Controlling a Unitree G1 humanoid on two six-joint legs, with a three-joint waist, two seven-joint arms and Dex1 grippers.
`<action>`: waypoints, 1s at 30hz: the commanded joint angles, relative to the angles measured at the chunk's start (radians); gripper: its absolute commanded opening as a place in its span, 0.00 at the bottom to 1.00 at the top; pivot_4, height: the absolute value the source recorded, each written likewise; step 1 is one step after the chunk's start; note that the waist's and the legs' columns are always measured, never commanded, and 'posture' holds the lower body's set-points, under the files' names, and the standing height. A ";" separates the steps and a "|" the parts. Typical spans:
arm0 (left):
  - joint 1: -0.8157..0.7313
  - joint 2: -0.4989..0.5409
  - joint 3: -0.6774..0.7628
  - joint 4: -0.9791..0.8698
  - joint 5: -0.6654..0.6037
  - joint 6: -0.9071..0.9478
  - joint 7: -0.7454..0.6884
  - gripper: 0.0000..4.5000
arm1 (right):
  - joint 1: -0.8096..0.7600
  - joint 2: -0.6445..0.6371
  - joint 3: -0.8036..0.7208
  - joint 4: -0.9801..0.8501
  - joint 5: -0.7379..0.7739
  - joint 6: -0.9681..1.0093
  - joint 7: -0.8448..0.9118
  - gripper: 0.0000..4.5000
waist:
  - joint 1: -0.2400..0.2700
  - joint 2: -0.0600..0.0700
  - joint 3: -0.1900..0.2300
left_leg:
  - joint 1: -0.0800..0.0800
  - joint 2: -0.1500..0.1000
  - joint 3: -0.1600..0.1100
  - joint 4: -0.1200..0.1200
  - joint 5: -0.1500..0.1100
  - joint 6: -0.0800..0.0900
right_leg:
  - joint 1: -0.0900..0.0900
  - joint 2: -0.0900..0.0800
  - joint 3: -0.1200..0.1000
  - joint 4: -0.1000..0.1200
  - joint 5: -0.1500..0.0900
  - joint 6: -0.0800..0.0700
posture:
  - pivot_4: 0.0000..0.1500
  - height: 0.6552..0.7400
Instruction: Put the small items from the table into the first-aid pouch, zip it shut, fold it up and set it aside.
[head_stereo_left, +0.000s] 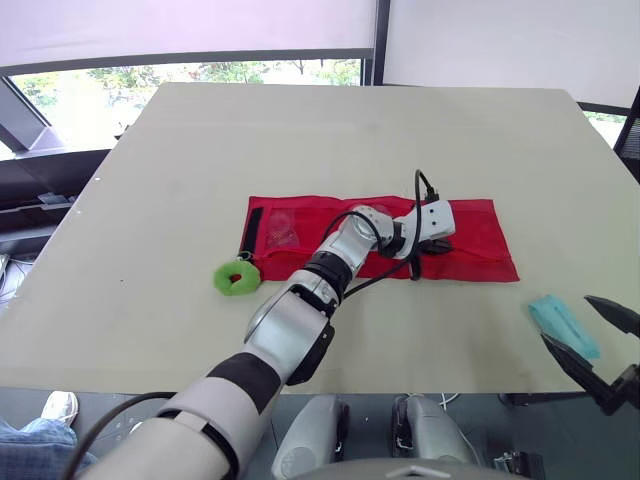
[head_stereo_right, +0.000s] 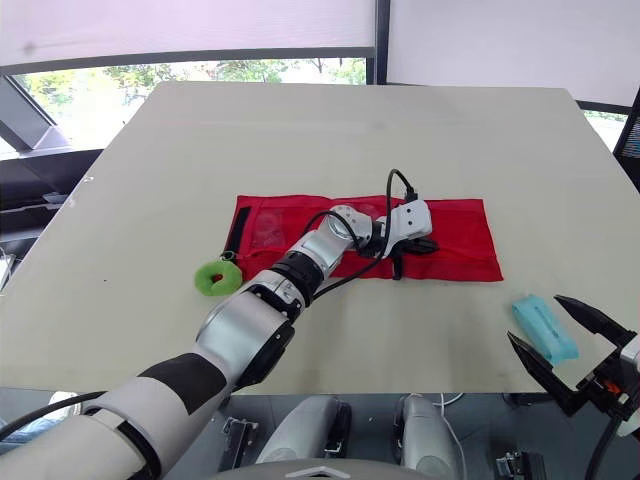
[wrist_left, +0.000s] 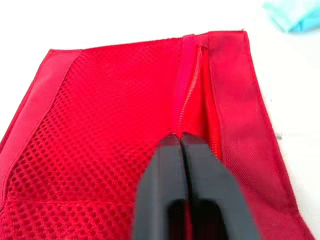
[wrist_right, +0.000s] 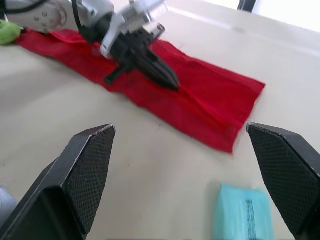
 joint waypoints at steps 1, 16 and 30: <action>0.001 0.024 0.033 -0.026 -0.018 0.004 -0.003 0.01 | 0.031 0.009 -0.049 0.019 -0.037 -0.025 -0.023 1.00 | -0.001 0.000 0.000 | 0.000 0.000 0.000 0.000 0.000 0.000 | 0.000 0.000 0.000 0.000 0.000 0.000 | 1.00 0.99; 0.235 0.222 0.105 -0.489 -0.133 0.299 -0.109 0.01 | 0.094 0.017 -0.085 0.108 -0.095 -0.083 -0.017 1.00 | -0.003 0.001 -0.001 | 0.000 0.001 0.000 0.000 0.002 -0.003 | 0.000 0.000 0.001 0.000 0.001 -0.003 | 1.00 0.99; 0.280 0.224 0.074 -0.662 -0.167 0.373 -0.124 0.01 | -0.013 -0.108 -0.027 0.248 -0.124 0.034 -0.025 1.00 | 0.002 0.002 -0.001 | 0.000 0.001 0.000 0.000 0.002 -0.004 | 0.000 -0.001 0.001 0.000 0.001 -0.003 | 1.00 0.99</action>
